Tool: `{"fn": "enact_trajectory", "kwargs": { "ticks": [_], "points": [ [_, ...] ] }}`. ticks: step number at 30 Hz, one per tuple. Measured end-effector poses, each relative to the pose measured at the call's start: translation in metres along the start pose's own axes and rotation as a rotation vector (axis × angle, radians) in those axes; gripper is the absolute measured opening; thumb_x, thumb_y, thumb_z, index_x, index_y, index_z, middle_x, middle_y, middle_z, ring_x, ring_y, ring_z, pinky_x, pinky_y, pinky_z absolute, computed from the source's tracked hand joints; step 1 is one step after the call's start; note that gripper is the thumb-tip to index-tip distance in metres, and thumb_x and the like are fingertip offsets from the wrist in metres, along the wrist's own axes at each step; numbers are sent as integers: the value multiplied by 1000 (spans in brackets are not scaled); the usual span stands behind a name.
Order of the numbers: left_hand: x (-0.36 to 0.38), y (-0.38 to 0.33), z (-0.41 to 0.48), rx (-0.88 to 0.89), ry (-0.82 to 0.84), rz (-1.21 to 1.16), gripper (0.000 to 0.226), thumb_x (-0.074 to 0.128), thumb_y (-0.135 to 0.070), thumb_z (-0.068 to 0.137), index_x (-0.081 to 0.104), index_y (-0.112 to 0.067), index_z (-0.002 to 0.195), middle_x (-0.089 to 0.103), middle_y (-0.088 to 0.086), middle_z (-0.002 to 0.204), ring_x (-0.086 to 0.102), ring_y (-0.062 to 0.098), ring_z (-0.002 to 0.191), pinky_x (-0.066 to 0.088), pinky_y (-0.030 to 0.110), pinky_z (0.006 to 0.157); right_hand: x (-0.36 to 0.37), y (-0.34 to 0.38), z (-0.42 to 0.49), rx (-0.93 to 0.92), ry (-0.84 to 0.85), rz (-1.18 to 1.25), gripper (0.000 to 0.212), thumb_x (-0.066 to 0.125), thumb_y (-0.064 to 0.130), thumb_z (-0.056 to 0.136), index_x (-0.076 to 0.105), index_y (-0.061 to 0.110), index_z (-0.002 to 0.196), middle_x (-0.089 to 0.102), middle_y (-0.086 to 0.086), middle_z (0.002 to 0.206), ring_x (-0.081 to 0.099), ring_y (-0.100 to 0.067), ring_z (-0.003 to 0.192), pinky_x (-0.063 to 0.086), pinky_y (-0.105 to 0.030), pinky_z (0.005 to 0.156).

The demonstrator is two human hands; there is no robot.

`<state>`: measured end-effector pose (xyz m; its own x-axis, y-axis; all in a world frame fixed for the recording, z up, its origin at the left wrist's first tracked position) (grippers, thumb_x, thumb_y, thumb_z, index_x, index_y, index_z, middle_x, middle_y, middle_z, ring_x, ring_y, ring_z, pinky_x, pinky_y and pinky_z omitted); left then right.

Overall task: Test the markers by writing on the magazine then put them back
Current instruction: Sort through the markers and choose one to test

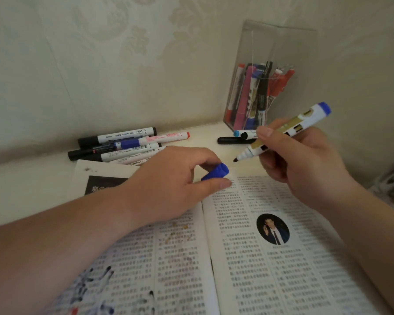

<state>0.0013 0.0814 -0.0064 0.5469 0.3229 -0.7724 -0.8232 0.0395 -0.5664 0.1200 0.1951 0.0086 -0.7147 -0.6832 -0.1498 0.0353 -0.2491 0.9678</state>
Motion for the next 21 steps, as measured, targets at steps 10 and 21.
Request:
{"fn": "enact_trajectory", "kwargs": {
  "ticks": [10, 21],
  "points": [
    [7, -12, -1, 162, 50, 20, 17, 67, -57, 84, 54, -47, 81, 52, -24, 81, 52, -5, 72, 34, 7, 63, 25, 0, -9, -41, 197, -91, 21, 72, 26, 85, 61, 11, 76, 57, -14, 62, 50, -22, 51, 41, -29, 45],
    [11, 6, 1, 5, 49, -119, 20, 79, -46, 79, 62, -42, 72, 55, -23, 69, 51, 1, 58, 32, 10, 54, 47, 9, -16, -136, 170, -392, 10, 75, 23, 88, 72, 24, 78, 75, 8, 74, 71, -9, 68, 55, -20, 60]
  ]
}}
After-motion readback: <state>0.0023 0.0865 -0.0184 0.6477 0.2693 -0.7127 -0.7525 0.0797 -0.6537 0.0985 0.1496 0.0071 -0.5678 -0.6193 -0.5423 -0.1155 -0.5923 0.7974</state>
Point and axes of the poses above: each hand's wrist, its own z-axis towards the middle knuckle, its own x-axis out of the palm, y = z × x, the point moved 9 cm from there along z, towards the middle knuckle
